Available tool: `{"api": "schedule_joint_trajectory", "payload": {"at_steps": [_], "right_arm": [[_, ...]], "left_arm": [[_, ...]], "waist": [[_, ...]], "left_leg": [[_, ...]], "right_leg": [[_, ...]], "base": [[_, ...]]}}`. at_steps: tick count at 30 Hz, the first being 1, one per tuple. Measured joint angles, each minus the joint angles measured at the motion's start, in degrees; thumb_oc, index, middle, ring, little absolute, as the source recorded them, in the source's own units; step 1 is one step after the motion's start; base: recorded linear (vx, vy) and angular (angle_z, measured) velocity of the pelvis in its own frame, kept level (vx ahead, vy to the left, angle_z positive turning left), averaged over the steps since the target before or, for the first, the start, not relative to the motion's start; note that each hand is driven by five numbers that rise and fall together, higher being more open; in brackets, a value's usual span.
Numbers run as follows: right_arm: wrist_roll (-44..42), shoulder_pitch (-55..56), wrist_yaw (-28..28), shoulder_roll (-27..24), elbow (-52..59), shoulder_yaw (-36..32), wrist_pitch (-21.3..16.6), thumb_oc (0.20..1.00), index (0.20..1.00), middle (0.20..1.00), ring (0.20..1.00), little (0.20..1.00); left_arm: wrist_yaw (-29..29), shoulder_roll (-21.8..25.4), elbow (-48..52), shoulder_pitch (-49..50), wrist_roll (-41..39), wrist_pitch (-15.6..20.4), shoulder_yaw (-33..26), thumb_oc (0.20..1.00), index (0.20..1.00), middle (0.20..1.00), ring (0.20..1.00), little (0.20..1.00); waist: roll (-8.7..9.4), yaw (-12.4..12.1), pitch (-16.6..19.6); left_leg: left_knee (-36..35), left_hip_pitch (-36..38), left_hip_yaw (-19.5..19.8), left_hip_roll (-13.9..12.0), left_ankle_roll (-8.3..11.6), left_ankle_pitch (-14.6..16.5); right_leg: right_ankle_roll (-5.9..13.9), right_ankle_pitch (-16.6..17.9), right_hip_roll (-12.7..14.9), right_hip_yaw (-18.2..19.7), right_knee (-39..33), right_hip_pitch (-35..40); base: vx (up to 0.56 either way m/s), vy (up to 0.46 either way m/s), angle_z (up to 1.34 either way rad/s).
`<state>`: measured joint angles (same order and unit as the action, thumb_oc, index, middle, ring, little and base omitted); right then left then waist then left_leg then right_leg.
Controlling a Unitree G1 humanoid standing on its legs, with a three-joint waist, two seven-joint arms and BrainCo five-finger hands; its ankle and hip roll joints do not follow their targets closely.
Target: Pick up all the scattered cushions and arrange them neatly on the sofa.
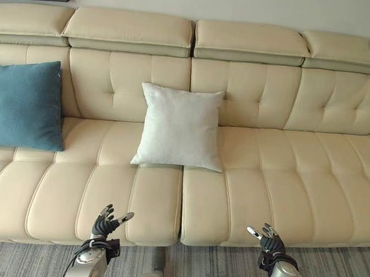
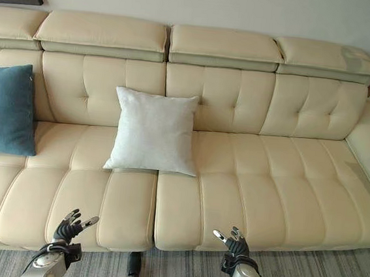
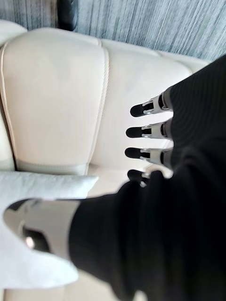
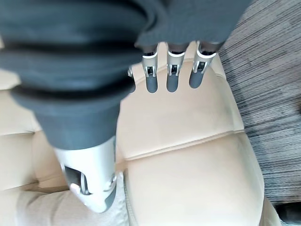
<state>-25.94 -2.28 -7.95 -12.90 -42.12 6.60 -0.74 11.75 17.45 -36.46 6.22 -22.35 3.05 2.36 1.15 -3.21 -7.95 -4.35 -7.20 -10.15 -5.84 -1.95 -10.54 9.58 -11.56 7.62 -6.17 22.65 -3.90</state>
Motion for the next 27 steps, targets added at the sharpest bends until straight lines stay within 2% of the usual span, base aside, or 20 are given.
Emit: {"api": "schedule_joint_trajectory", "payload": {"at_steps": [1,2,3,4,7,8,9,10,11,12,13,14,15,16,17,18,19,20,21,27], "right_arm": [[0.0,-0.1,0.0,0.1,0.1,0.5,-0.1,1.000,1.000,1.000,1.000,1.000],[0.0,-0.9,0.1,-0.8,-0.5,1.2,0.0,1.000,1.000,1.000,1.000,1.000],[0.0,-0.8,-0.1,-1.4,-0.2,1.4,0.0,1.000,1.000,1.000,1.000,1.000],[0.0,0.2,0.0,-2.0,-0.1,1.9,0.0,1.000,1.000,1.000,1.000,1.000],[0.0,2.1,-0.1,-2.4,0.0,2.0,0.2,1.000,1.000,1.000,1.000,1.000],[0.0,2.2,-0.4,-2.8,-0.1,1.6,0.0,1.000,1.000,1.000,1.000,1.000],[0.0,1.9,-0.7,-2.8,0.2,1.7,0.0,1.000,1.000,1.000,1.000,1.000],[0.1,1.3,-0.8,-4.4,-0.2,3.2,-0.3,1.000,1.000,1.000,1.000,1.000],[0.1,0.3,-0.8,-4.9,-0.4,4.0,0.0,1.000,1.000,1.000,1.000,1.000],[0.1,-0.2,-0.7,-3.7,0.6,4.1,0.0,1.000,1.000,1.000,1.000,1.000],[0.1,-0.6,-0.7,-3.0,1.2,4.1,0.0,1.000,1.000,1.000,1.000,1.000],[0.1,-1.0,-0.5,-2.3,1.7,4.2,0.0,1.000,1.000,1.000,1.000,1.000],[0.1,-1.4,-0.1,-1.7,2.5,4.1,0.0,1.000,1.000,1.000,1.000,1.000],[0.2,-1.4,0.0,-1.9,2.7,3.7,0.0,1.000,1.000,1.000,1.000,1.000],[0.2,-1.3,0.0,-2.2,2.8,3.4,0.0,1.000,1.000,1.000,1.000,1.000],[0.2,-1.4,0.0,-2.6,2.9,3.3,0.0,1.000,1.000,1.000,1.000,1.000],[0.2,-1.6,-0.1,-2.7,3.2,2.7,0.0,1.000,1.000,1.000,1.000,1.000],[0.2,-1.5,-0.1,-2.7,3.3,2.6,0.0,1.000,1.000,1.000,1.000,1.000],[0.2,-1.2,-0.1,-2.3,3.3,1.8,0.0,1.000,1.000,1.000,1.000,1.000],[1.2,0.5,-0.2,-0.8,3.5,1.7,0.2,1.000,1.000,1.000,1.000,1.000]], "left_arm": [[0.1,0.3,-0.1,0.1,0.0,0.0,-0.4,1.000,1.000,1.000,1.000,1.000],[0.1,-0.8,-2.1,0.1,0.0,-0.1,-0.6,1.000,1.000,1.000,1.000,1.000],[0.1,-1.7,-2.5,0.2,0.0,-0.2,-0.3,1.000,1.000,1.000,1.000,1.000],[0.1,-2.8,-2.6,0.9,-0.1,-0.2,-0.2,1.000,1.000,1.000,1.000,1.000],[0.1,-3.7,-2.5,1.5,-0.2,-0.3,0.1,1.000,1.000,1.000,1.000,1.000],[0.2,-3.9,-2.7,1.6,-0.2,-0.3,0.6,1.000,1.000,1.000,1.000,1.000],[0.2,-3.6,-2.8,0.5,-0.3,-0.7,1.0,1.000,1.000,1.000,1.000,1.000],[0.5,-4.2,-3.2,-1.1,-0.2,-0.1,2.9,1.000,1.000,1.000,1.000,1.000],[0.6,-3.5,-2.5,-2.1,-0.2,0.3,3.4,1.000,1.000,1.000,1.000,1.000],[0.3,-1.5,1.6,-1.0,-0.1,0.6,4.2,1.000,1.000,1.000,1.000,1.000],[-0.1,-1.3,1.6,-1.1,-0.2,0.0,4.2,1.000,1.000,1.000,1.000,1.000],[-0.2,-1.2,1.5,-1.0,-0.3,-0.1,4.0,1.000,1.000,1.000,1.000,1.000],[-0.6,-1.6,0.3,-1.2,-0.3,-0.2,3.9,1.000,1.000,1.000,1.000,1.000],[-0.6,-2.2,-0.3,-1.4,-0.3,-0.3,3.7,1.000,1.000,1.000,1.000,1.000],[-0.7,-2.7,-0.1,-1.9,-0.3,-0.4,3.8,1.000,1.000,1.000,1.000,1.000],[-0.6,-2.9,0.1,-2.3,-0.2,-0.5,3.9,1.000,1.000,1.000,1.000,1.000],[-0.6,-3.1,1.2,-3.4,-0.1,-0.5,3.8,1.000,1.000,1.000,1.000,1.000],[-0.6,-3.1,1.9,-3.8,-0.1,-0.5,3.9,1.000,1.000,1.000,1.000,1.000],[-0.6,-3.2,2.0,-4.1,0.0,-0.6,4.1,1.000,1.000,1.000,1.000,1.000],[-1.1,-2.4,2.3,-0.6,1.0,-1.3,4.1,1.000,1.000,1.000,1.000,1.000]], "waist": [[0.90,-0.4,0.2],[-1.05,-1.2,-0.4],[-1.72,-1.1,-0.4],[-3.50,-1.4,-0.4],[-4.02,-1.7,-0.5],[-4.85,-1.5,-0.5],[-4.16,-1.6,-1.1],[-5.78,-0.3,-2.2],[-5.98,-0.3,-3.0],[-2.72,0.4,-3.0],[-0.86,0.9,-3.5],[1.27,0.7,-3.5],[2.22,1.3,-3.7],[1.64,2.1,-3.7],[-0.09,3.2,-3.3],[-0.96,3.8,-3.3],[-1.45,4.2,-3.3],[-1.30,4.2,-3.3],[-0.92,4.3,-3.0],[-0.35,4.3,-2.0]], "left_leg": [[-0.1,-0.5,-0.2,0.3,0.93,-0.1],[0.0,-1.7,0.5,-1.3,3.20,-1.8],[0.0,-2.2,0.8,-2.4,3.36,-1.9],[1.3,-3.4,2.1,-4.3,5.28,-3.7],[2.7,-4.9,3.1,-6.1,6.83,-5.3],[4.3,-8.2,4.5,-6.9,8.77,-9.8],[4.2,-10.1,6.1,-6.8,9.18,-13.3],[8.3,-12.8,9.1,-4.2,8.16,-14.0],[9.0,-14.5,10.9,-4.7,6.59,-15.6],[7.4,-13.9,14.3,-1.8,6.84,-13.5],[13.2,-14.3,14.0,0.2,8.28,-6.7],[18.3,-13.8,13.7,2.7,7.69,0.0],[19.6,-7.8,11.0,5.0,6.55,8.9],[16.4,-2.8,10.0,5.1,6.03,10.8],[8.0,4.3,9.4,4.8,5.15,11.5],[3.5,6.7,9.6,4.5,4.30,12.0],[-0.4,7.9,9.6,4.4,2.94,10.7],[-0.3,7.6,9.3,4.6,2.60,10.2],[-0.4,7.3,9.1,5.4,2.20,9.6],[-0.2,7.4,6.0,7.0,1.24,8.8]], "right_leg": [[-0.54,-1.0,0.3,0.6,-4.7,1.9],[-4.19,-0.2,-2.7,0.2,-12.3,4.5],[-4.75,1.1,-4.0,0.1,-15.0,5.1],[-5.60,2.0,-6.3,0.1,-16.3,5.5],[-7.64,1.6,-7.8,-0.5,-15.6,4.9],[-9.16,1.4,-9.5,-2.0,-12.8,2.5],[-11.57,1.3,-9.1,-2.9,-10.4,-0.4],[-12.88,3.2,-10.7,-3.4,-5.2,-3.4],[-14.04,1.4,-10.8,-3.2,-2.7,-6.1],[-15.30,4.5,-8.2,-3.9,-3.9,-10.0],[-15.54,4.7,-6.9,-3.4,-4.3,-10.6],[-16.17,4.9,-5.6,-1.7,-5.1,-11.0],[-14.81,7.4,-4.8,-0.4,-10.7,-8.8],[-13.95,8.6,-5.2,-0.4,-12.8,-7.5],[-12.71,9.9,-6.2,-0.6,-14.3,-6.6],[-11.80,10.7,-6.6,-1.2,-15.2,-6.3],[-10.93,11.6,-6.7,-1.7,-16.4,-6.5],[-10.12,12.3,-6.6,-1.5,-17.6,-6.4],[-9.28,15.6,-6.1,-1.6,-20.3,-5.4],[-7.55,20.2,-4.8,-0.3,-26.4,-3.9]], "base": [[-0.20,-0.255,-0.42],[-0.20,-0.256,-0.29],[-0.24,-0.248,-0.13],[-0.17,-0.162,0.06],[-0.20,-0.137,0.20],[-0.47,-0.160,0.39],[-0.51,-0.139,0.82],[-0.66,-0.146,0.73],[-0.38,-0.022,0.72],[-0.26,0.041,0.33],[-0.11,0.051,0.02],[0.00,0.078,-0.10],[0.01,0.093,-0.16],[-0.03,0.160,0.01],[-0.05,0.114,0.22],[-0.07,0.150,0.34],[-0.04,0.133,0.27],[-0.06,0.180,0.12],[-0.04,0.138,-0.04],[-0.07,0.120,-0.27]]}}
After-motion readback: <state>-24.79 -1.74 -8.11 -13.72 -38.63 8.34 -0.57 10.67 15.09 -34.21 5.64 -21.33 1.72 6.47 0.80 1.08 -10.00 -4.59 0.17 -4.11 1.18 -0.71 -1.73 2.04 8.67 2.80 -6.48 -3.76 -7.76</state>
